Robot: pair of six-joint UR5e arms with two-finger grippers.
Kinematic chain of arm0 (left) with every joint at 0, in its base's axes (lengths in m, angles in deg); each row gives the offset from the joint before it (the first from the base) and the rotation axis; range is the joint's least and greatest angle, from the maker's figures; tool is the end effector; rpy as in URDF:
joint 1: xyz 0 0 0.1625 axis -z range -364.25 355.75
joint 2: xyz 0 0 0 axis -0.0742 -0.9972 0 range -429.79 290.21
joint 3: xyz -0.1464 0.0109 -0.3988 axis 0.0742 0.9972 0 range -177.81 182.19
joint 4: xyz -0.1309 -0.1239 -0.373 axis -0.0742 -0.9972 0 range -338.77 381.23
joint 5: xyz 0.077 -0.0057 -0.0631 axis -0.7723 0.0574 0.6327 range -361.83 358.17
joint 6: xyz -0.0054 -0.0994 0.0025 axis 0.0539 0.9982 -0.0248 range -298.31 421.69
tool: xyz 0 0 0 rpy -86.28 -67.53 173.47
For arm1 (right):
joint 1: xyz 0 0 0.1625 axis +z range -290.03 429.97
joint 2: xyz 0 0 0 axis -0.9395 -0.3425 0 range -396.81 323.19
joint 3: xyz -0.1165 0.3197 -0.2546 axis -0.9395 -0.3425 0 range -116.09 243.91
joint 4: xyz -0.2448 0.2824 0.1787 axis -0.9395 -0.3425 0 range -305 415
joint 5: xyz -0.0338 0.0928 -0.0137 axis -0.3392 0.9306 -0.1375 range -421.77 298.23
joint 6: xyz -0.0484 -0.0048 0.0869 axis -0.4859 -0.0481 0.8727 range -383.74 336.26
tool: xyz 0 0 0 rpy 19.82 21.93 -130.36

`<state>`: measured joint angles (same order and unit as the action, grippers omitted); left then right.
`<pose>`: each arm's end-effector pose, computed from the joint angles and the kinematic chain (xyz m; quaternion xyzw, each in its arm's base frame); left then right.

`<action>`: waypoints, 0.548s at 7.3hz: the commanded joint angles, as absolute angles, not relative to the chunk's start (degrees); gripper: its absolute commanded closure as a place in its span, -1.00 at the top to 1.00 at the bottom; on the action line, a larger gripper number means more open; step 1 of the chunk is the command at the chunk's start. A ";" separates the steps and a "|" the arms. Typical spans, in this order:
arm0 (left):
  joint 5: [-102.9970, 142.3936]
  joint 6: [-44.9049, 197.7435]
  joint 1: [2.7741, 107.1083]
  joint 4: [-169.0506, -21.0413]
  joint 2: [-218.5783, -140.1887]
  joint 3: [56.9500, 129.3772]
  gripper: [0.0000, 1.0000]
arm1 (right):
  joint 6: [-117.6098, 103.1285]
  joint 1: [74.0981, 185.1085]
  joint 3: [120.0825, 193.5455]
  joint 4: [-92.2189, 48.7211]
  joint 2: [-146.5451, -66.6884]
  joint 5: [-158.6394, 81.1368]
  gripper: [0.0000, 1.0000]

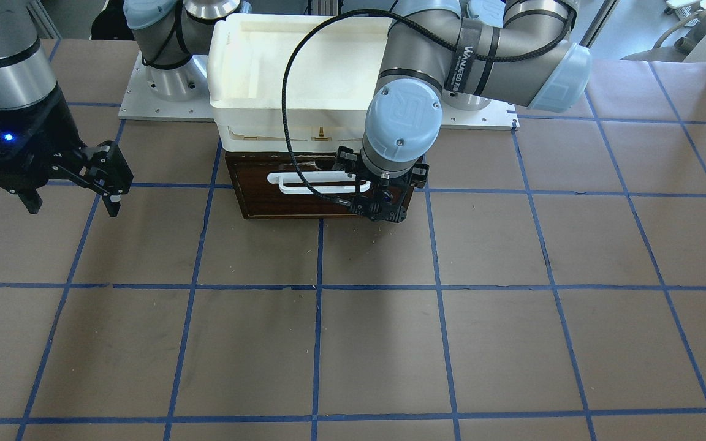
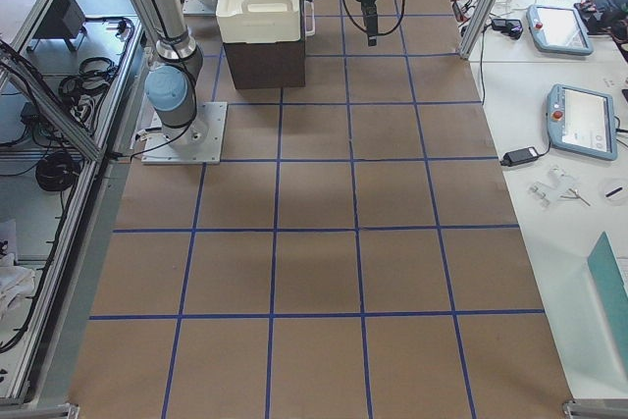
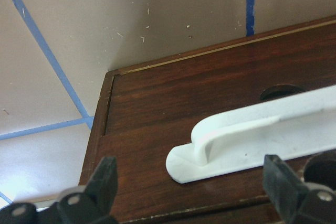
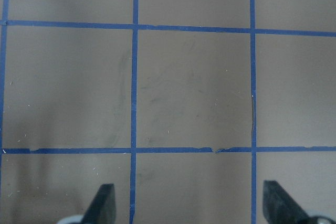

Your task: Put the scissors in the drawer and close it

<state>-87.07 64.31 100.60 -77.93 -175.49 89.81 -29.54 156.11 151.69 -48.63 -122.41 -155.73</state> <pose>-0.2780 -0.4961 0.3514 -0.0963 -0.9753 -0.1987 0.0107 0.0895 -0.5492 0.4938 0.0133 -0.9943 0.0964 0.0426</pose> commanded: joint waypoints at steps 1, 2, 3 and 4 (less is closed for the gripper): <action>-87.26 64.15 97.80 -77.82 -172.81 86.15 1.00 | -29.54 156.10 151.71 -48.63 -122.41 -155.73 1.00; -87.09 64.06 95.26 -77.82 -171.49 84.74 1.00 | -29.54 156.10 151.71 -48.63 -122.50 -155.73 1.00; -87.44 63.97 93.15 -77.82 -169.65 83.85 1.00 | -29.54 156.10 151.62 -48.63 -122.50 -155.73 1.00; -87.53 64.06 91.91 -76.69 -167.46 83.93 1.00 | -29.54 156.10 151.71 -48.54 -122.59 -155.73 1.00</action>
<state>-87.36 64.04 93.93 -77.56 -169.98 84.42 -29.54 156.10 151.67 -48.61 -122.52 -155.73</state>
